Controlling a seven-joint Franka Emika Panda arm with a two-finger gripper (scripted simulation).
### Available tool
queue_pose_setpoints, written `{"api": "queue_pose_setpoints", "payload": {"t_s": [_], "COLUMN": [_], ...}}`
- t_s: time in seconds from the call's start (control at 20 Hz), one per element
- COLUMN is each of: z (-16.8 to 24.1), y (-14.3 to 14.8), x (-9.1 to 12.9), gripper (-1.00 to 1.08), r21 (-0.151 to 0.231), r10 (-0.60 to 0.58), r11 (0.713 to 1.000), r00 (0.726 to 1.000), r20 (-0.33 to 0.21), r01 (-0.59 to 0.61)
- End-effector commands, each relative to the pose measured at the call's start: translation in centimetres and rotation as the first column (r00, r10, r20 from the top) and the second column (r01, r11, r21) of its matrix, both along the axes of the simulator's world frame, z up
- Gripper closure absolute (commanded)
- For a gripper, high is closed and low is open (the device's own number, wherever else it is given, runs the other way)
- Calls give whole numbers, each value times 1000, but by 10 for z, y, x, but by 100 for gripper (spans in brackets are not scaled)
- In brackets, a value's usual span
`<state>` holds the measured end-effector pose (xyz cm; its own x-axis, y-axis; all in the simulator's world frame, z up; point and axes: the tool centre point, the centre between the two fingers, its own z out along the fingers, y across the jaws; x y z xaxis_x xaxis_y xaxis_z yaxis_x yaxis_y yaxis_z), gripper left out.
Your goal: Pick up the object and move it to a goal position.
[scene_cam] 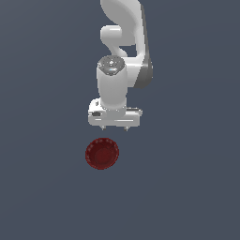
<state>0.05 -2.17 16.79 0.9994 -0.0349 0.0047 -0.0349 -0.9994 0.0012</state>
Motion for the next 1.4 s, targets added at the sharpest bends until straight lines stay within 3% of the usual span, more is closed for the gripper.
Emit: {"api": "queue_pose_setpoints", "payload": {"t_s": [0.0, 0.8, 1.35], "z": [0, 5, -11], "y": [0, 3, -19], "x": [0, 8, 35], "gripper": [-20, -20, -20], "r21": [0, -1, 45], "r10": [0, 51, 127], "r11": [1000, 999, 991], "r00": [1000, 999, 991], "r20": [0, 0, -44], "r01": [0, -51, -125]}}
